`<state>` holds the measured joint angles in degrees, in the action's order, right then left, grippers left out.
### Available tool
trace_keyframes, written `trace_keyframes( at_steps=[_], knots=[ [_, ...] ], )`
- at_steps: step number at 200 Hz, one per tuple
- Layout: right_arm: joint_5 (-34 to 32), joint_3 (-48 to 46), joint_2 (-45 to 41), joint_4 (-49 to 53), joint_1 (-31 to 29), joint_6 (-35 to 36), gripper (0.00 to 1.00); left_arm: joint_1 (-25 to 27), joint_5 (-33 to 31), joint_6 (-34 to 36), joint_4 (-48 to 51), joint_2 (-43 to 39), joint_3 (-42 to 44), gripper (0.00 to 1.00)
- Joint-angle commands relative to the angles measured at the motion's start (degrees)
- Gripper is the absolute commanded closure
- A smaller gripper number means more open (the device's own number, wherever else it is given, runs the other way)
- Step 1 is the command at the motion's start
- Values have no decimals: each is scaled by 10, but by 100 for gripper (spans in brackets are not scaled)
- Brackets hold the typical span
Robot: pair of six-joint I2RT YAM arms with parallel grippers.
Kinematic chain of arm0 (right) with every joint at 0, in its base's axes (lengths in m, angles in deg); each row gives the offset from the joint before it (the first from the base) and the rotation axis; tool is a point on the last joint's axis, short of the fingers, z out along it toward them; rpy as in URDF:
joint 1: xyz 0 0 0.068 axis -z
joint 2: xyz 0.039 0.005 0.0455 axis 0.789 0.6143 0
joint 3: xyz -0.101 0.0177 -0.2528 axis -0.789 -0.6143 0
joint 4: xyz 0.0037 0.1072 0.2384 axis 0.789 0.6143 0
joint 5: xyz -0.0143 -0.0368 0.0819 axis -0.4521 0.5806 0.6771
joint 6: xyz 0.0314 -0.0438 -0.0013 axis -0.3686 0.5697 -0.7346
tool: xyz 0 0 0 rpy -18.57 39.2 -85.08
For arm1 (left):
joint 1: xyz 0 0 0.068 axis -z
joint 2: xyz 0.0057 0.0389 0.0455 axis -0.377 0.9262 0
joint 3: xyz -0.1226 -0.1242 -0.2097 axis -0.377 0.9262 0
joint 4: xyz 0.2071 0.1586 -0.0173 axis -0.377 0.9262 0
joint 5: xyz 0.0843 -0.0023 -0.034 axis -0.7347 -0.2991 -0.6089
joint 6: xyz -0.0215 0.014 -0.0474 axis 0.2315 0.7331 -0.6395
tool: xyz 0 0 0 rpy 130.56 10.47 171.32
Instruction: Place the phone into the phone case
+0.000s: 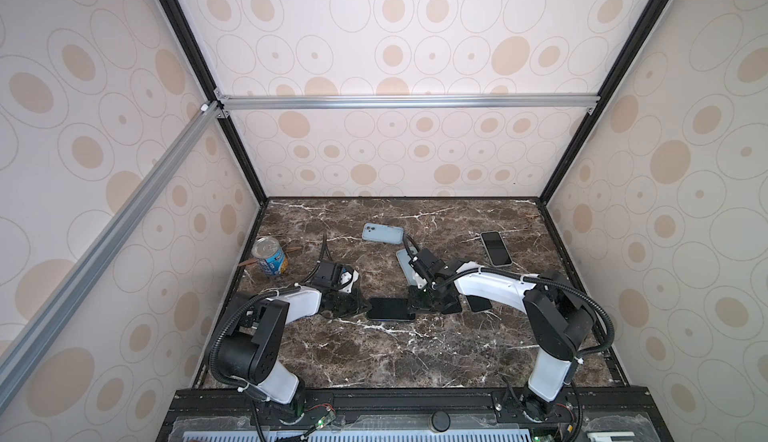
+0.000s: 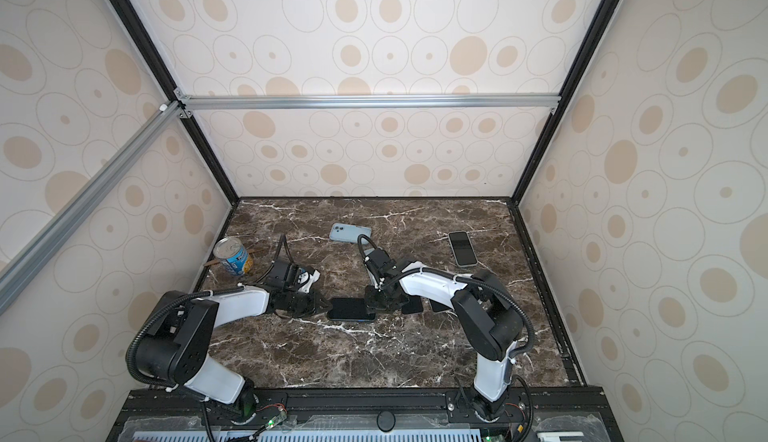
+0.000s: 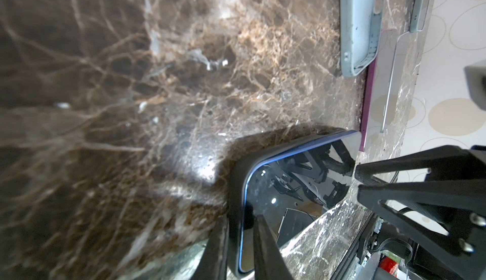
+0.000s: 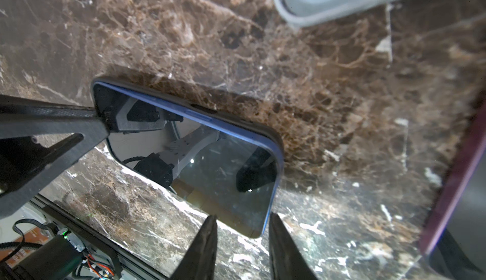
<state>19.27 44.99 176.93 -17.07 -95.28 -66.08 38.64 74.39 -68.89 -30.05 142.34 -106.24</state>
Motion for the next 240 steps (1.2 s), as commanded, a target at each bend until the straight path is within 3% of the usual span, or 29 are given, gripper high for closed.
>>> trace_keyframes(
  at_steps=[1,84,193,240],
  knots=[
    [4,-9,3,5,-4,-5,67,5,-6,6,12,7,1,81],
    [20,-23,16,-16,-6,-15,74,5,-4,10,13,7,6,86],
    [41,-32,57,-50,-21,-29,82,7,6,-5,-1,-4,33,84],
    [27,-34,82,-19,-22,-14,86,8,-4,-1,4,-7,33,84]
  ],
)
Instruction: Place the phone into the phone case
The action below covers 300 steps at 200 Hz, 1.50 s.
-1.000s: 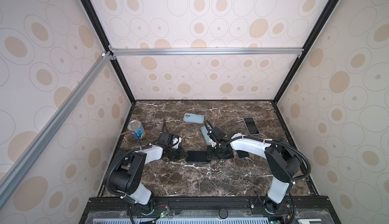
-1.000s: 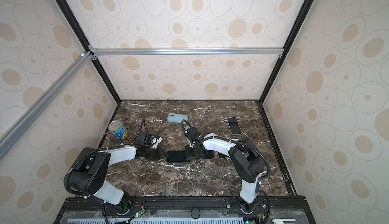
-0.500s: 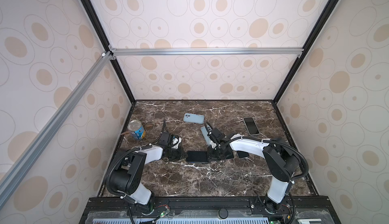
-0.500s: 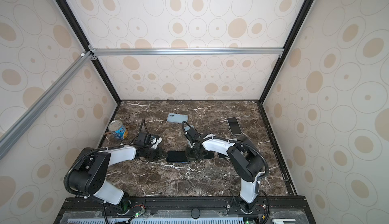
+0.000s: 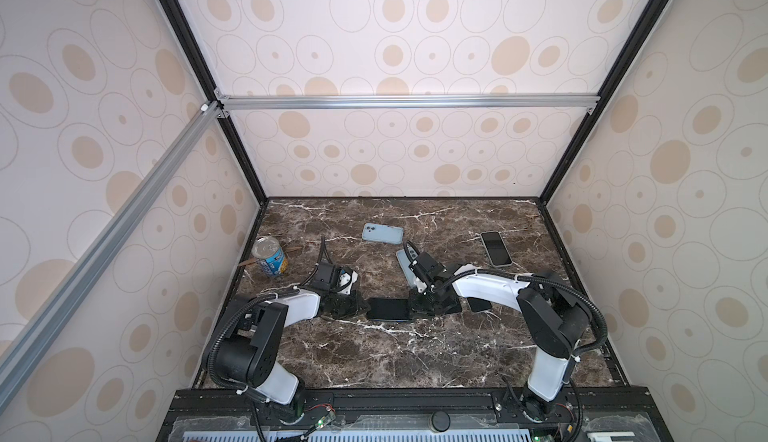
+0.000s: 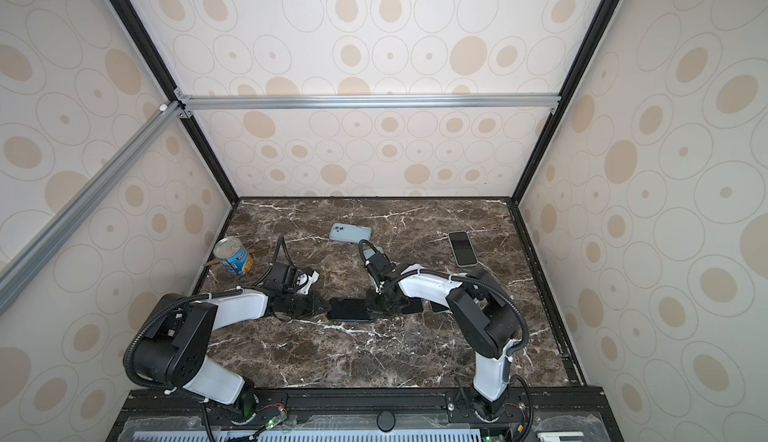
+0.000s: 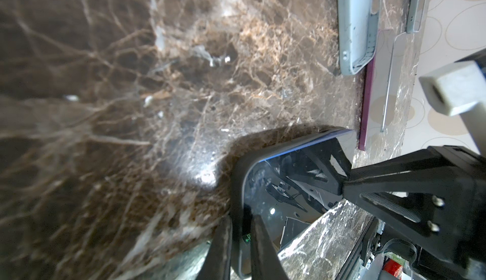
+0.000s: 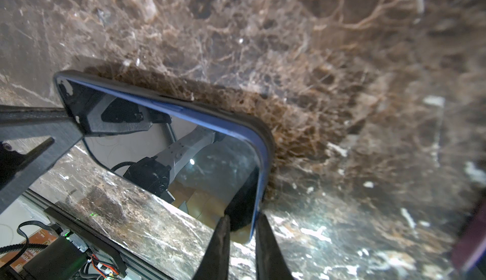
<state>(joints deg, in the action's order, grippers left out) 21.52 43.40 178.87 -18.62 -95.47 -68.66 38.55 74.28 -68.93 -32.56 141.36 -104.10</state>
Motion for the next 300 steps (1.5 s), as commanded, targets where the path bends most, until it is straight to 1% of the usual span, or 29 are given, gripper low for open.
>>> trace_keyframes(
  at_steps=[1,37,43,48,90,152,199,268,300],
  knots=[
    [4,-17,63,-2,-20,13,86,9,-3,-1,29,3,12,84],
    [-10,-8,90,41,-30,39,88,9,-7,0,30,6,10,84],
    [-14,-8,96,45,-31,42,91,9,-7,1,30,7,10,84],
    [-15,-8,101,48,-33,45,91,8,-8,1,30,7,9,84],
    [-23,-12,142,58,-40,55,91,9,-8,1,31,8,9,84],
    [-46,2,159,66,-40,64,91,8,-9,1,32,8,10,84],
    [-40,2,192,56,-42,64,91,9,-10,2,32,15,8,84],
    [-48,6,209,55,-43,71,91,9,-14,3,36,15,8,85],
    [-57,17,172,70,-45,72,91,8,-22,3,42,3,1,85]
  ],
)
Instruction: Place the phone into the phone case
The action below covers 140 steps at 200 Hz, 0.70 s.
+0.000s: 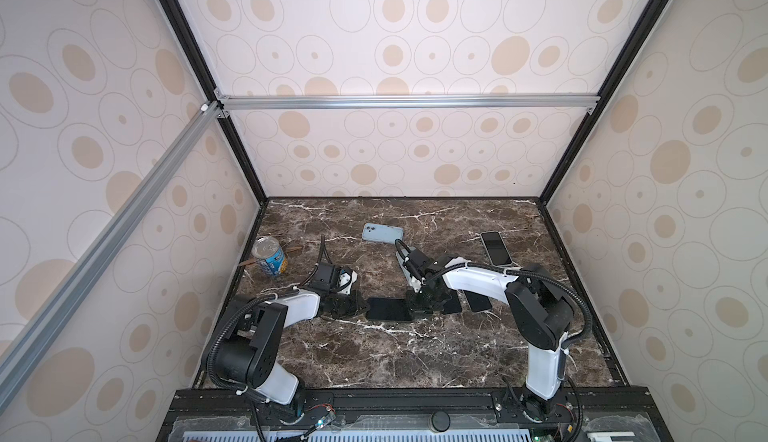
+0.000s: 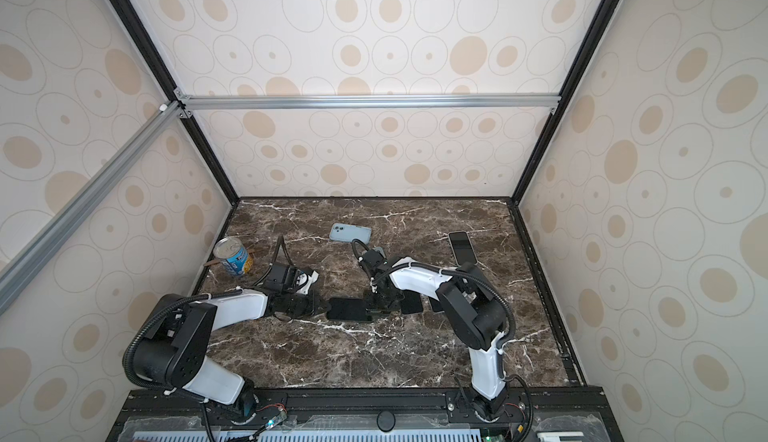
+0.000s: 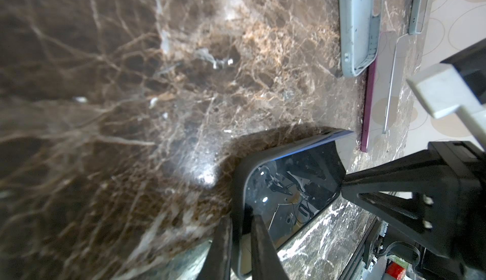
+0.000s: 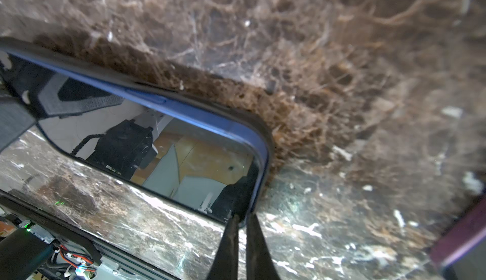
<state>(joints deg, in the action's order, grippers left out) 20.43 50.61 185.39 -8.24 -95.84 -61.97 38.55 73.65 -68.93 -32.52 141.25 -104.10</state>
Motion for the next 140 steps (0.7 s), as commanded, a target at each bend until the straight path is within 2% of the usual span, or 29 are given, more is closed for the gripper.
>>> trace_keyframes(
  at_steps=[1,36,50,65,74,108,140],
  knots=[
    [-47,-54,105,-32,-41,5,91,8,-16,3,43,4,0,85],
    [-76,-4,20,10,-41,21,87,9,-41,12,77,-20,-40,84],
    [-97,22,-14,26,-41,29,80,9,-59,15,92,-32,-60,84],
    [-119,50,-41,47,-41,37,67,8,-76,13,99,-44,-78,81],
    [-128,63,-52,56,-41,43,65,9,-83,10,98,-50,-86,81],
    [-140,78,-65,65,-29,59,66,9,-81,-4,85,-41,-103,77],
    [-110,58,-56,35,-4,62,76,9,-72,-8,82,-15,-108,77]
  ],
)
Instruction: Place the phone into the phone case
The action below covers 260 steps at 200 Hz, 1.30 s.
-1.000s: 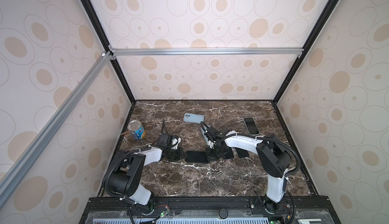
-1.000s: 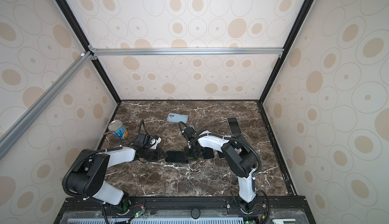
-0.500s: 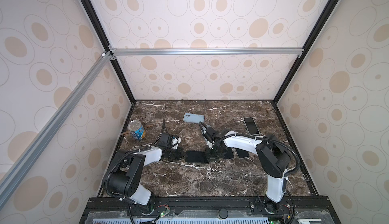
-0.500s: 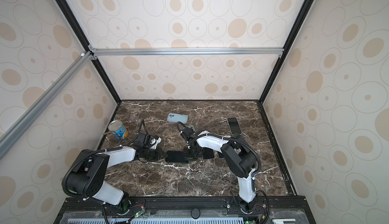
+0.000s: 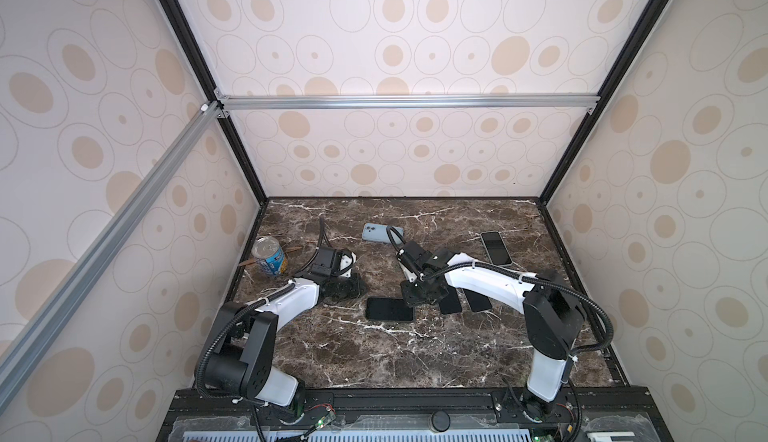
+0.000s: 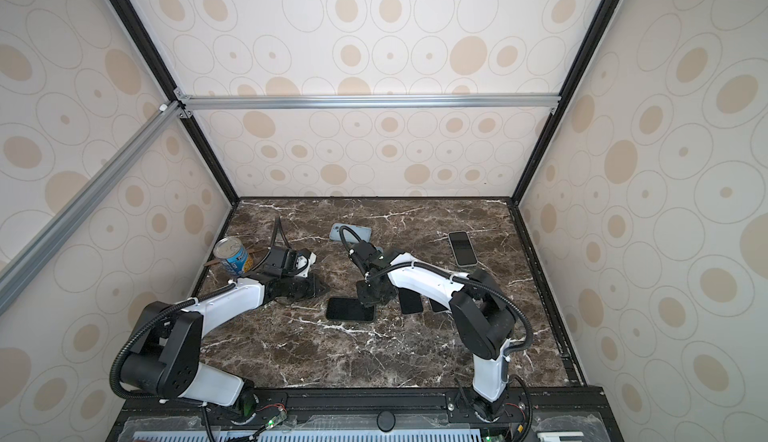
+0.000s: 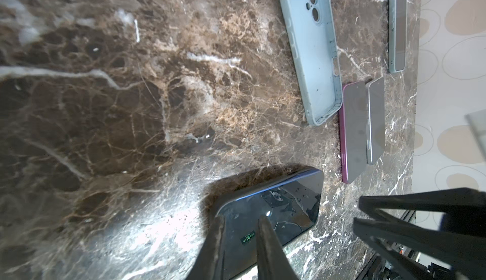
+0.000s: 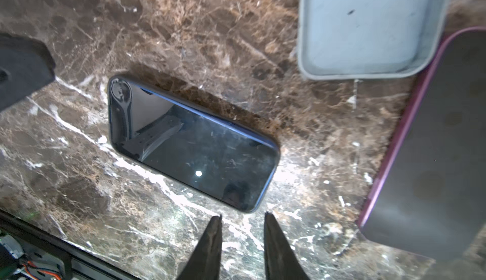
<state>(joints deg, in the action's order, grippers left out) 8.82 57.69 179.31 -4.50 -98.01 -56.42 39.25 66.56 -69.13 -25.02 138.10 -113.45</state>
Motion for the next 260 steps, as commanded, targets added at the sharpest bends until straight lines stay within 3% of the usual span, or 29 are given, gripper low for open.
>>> trace_keyframes(
  at_steps=[1,74,260],
  knots=[
    [7,-13,6,-3,18,6,77,2,-1,-6,7,17,-14,77],
    [27,-21,46,-38,29,12,87,3,23,-7,4,45,-7,77],
    [2,-38,107,-15,32,42,88,12,26,2,0,74,4,81]
  ],
)
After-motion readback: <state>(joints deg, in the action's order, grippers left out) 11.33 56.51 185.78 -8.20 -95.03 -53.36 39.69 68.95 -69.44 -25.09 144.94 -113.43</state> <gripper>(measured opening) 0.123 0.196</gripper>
